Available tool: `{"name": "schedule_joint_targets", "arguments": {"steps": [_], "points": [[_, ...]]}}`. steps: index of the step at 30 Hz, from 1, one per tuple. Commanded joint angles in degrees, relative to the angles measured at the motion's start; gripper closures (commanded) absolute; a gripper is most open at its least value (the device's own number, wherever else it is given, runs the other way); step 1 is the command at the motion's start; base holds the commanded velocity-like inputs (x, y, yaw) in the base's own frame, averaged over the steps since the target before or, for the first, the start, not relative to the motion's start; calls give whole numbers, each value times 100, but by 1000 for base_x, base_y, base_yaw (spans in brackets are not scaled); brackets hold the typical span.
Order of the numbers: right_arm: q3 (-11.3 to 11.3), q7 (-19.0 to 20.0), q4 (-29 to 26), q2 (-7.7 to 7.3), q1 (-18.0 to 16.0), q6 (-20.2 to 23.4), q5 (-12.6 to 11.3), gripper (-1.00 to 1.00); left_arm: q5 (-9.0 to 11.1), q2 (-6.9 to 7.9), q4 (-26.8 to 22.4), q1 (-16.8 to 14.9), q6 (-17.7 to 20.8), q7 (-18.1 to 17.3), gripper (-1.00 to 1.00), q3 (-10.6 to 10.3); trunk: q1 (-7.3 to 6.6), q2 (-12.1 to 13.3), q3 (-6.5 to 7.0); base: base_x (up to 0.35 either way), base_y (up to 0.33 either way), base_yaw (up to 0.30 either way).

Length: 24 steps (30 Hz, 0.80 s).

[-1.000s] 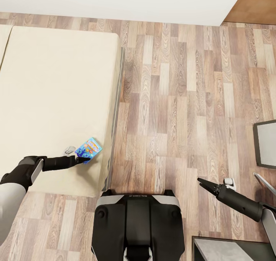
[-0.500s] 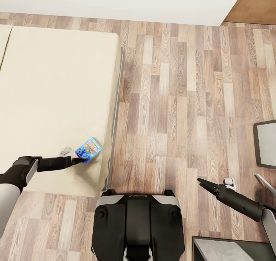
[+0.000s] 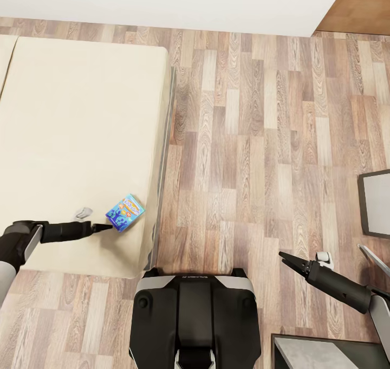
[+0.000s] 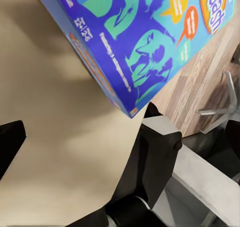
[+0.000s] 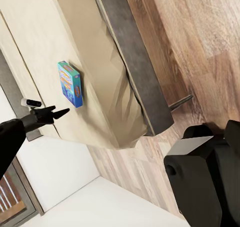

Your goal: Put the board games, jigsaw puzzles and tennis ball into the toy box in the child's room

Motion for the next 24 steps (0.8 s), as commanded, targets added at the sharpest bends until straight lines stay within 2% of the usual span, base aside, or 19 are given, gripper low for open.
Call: {"name": "schedule_joint_targets", "arguments": {"steps": [1, 13, 19, 24], "points": [[-4, 20, 0, 0, -2, 23, 6, -100, 4, 18, -31, -1, 54, -47, -100, -3, 4, -9, -5, 0, 0, 0], [-3, 13, 0, 0, -2, 18, 6, -100, -7, 112, -292, -4, 118, -267, -100, 1, 4, -9, -5, 0, 0, 0], [-3, 11, 0, 1, -2, 17, 6, -100, -7, 95, -309, -28, 130, -208, -100, 16, 4, -9, -5, 0, 0, 0], [-3, 11, 0, 1, -2, 17, 6, -100, -6, 73, -313, -54, 211, -11, -100, 26, 4, -9, -5, 0, 0, 0]]}}
